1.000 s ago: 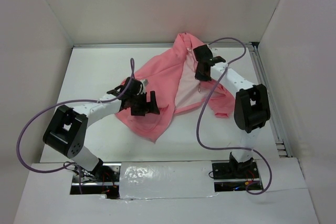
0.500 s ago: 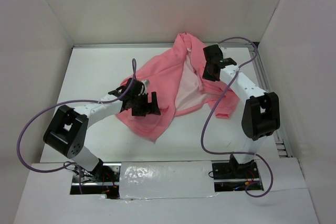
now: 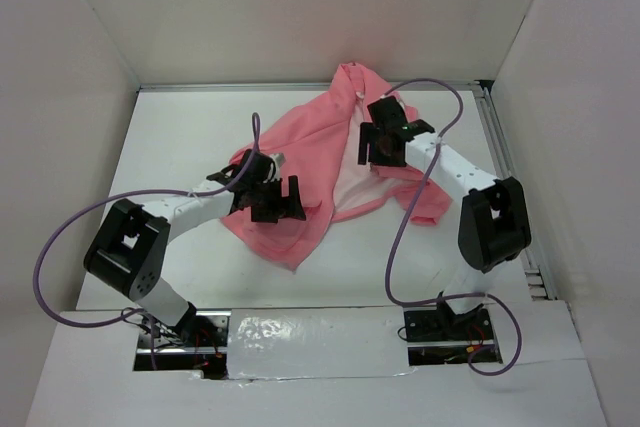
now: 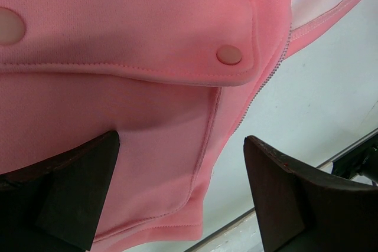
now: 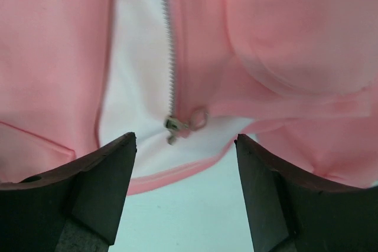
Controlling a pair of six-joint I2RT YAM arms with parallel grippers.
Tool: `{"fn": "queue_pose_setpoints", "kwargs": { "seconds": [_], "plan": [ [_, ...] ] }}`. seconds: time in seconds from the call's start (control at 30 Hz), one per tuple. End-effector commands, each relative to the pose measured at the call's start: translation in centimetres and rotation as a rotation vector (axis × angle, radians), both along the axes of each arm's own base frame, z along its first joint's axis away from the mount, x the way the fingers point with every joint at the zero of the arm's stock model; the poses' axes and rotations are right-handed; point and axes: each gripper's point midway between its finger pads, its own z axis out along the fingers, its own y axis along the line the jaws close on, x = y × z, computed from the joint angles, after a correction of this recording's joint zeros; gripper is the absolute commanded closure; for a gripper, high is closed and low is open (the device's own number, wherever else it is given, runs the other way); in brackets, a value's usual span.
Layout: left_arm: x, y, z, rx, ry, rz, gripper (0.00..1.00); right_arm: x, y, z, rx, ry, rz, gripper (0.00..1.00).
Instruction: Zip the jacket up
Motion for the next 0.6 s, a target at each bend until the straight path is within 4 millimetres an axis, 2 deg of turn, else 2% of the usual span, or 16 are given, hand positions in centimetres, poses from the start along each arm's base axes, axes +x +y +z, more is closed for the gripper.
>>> {"fn": "queue_pose_setpoints", "kwargs": {
  "seconds": [0.0,0.03,0.07,0.1,0.13,0.17,0.23,0.27,0.3,0.33,0.37,0.4,0.43,0.5,0.53,0.57],
  "plan": [
    [-0.3,-0.4,1.0,-0.035,-0.02,0.001,0.01,2.6,2.0,1.3,0.016,-0.069,-0.006,0.24],
    [-0.4,-0.4,1.0,-0.038,-0.016,-0.001,0.01,3.9,1.3,1.0,-0.044,-0.085,-0.114,0.24],
    [-0.4,-0.4,1.0,-0.038,-0.016,-0.001,0.01,3.5,1.0,0.8,-0.055,-0.065,-0.115,0.24],
    [-0.4,-0.5,0.9,-0.038,-0.016,-0.002,0.01,4.1,0.9,1.2,-0.061,-0.082,-0.166,0.25],
    [-0.3,-0.4,0.9,-0.037,-0.017,-0.002,0.01,4.3,-0.2,0.2,-0.123,-0.074,-0.217,0.29],
    [-0.3,-0.4,0.9,-0.035,-0.021,-0.006,0.01,4.4,-0.5,-0.1,-0.14,-0.069,-0.237,0.33],
    [-0.3,-0.5,0.7,-0.036,-0.02,-0.007,0.01,4.4,-1.3,-1.2,-0.178,-0.044,-0.263,0.45],
    [-0.2,-0.5,0.6,-0.036,-0.018,-0.007,0.01,4.4,-1.9,-1.7,-0.194,-0.037,-0.283,0.58],
    [-0.2,-0.6,0.6,-0.036,-0.02,-0.009,0.01,4.4,-1.9,-1.7,-0.194,-0.034,-0.283,0.58],
    [-0.2,-0.6,0.4,-0.036,-0.013,-0.011,0.01,4.3,-2.1,-2.0,-0.195,-0.027,-0.289,0.77],
    [-0.2,-0.7,0.4,-0.037,-0.011,-0.012,0.01,4.4,-2.3,-2.1,-0.195,-0.027,-0.289,0.81],
    [-0.2,-0.7,0.3,-0.036,-0.008,-0.013,0.01,4.4,-2.6,-1.8,-0.202,-0.033,-0.302,0.91],
    [-0.1,-0.7,0.3,-0.038,-0.006,-0.015,0.01,4.4,-2.9,-0.7,-0.204,-0.055,-0.315,1.0],
    [0.1,-0.7,0.3,-0.034,-0.014,-0.007,0.01,3.7,-2.9,0.8,-0.219,-0.077,-0.285,1.0],
    [0.4,-0.7,0.4,-0.035,-0.025,-0.003,0.01,2.8,-2.2,3.0,-0.208,-0.109,-0.241,1.0],
    [0.6,-0.7,0.3,-0.031,-0.025,0.001,0.01,2.0,-1.7,3.8,-0.205,-0.115,-0.203,1.0]
  ]
}}
